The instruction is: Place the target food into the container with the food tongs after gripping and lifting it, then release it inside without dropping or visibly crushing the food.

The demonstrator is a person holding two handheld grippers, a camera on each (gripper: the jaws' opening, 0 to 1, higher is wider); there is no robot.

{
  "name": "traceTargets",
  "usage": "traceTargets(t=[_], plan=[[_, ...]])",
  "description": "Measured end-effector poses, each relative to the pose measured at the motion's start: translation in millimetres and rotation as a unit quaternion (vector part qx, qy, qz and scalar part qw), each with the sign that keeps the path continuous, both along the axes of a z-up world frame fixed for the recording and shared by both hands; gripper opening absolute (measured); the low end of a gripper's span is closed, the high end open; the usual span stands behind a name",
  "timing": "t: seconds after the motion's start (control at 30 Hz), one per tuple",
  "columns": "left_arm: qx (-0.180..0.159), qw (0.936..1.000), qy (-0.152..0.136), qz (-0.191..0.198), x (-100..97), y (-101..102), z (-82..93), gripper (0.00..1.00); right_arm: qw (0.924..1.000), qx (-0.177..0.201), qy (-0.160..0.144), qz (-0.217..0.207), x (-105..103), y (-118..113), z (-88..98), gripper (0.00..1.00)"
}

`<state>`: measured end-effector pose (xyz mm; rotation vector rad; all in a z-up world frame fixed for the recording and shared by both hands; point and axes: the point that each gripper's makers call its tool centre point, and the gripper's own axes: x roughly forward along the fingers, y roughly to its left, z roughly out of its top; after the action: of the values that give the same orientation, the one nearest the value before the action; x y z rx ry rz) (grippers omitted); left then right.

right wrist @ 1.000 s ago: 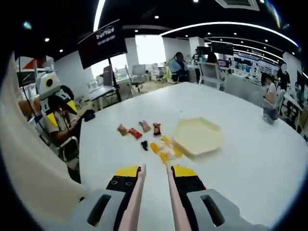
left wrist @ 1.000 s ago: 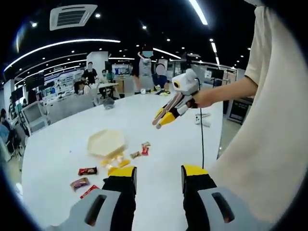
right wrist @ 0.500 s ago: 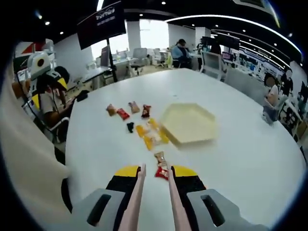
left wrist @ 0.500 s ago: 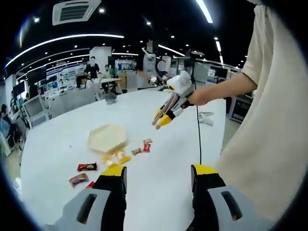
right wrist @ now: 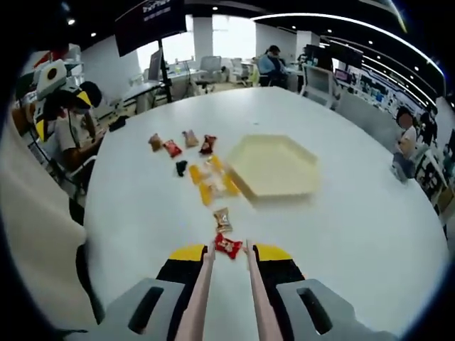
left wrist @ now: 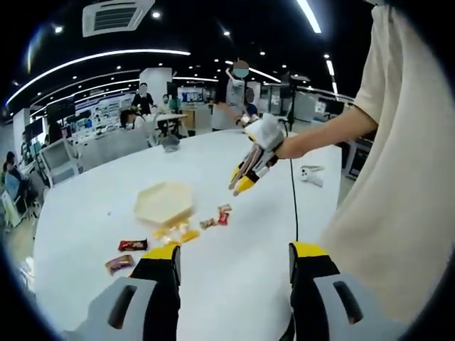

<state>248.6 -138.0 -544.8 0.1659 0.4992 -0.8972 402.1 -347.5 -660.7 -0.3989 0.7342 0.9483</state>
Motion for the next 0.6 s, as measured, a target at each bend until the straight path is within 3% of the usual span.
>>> traceTargets(t=[0.4,0.6], plan=[[0.011,0.9997,0.008,0.02,1.0,4,-1.0,0.68,0.9986,-0.047,0.015,0.017,9,-12,-30.2,0.25],[0.009,0.9993,0.008,0.036,-2.7,6,-0.3,0.68,0.9982,-0.055,0.019,0.018,17,-14,-35.9,0.25]])
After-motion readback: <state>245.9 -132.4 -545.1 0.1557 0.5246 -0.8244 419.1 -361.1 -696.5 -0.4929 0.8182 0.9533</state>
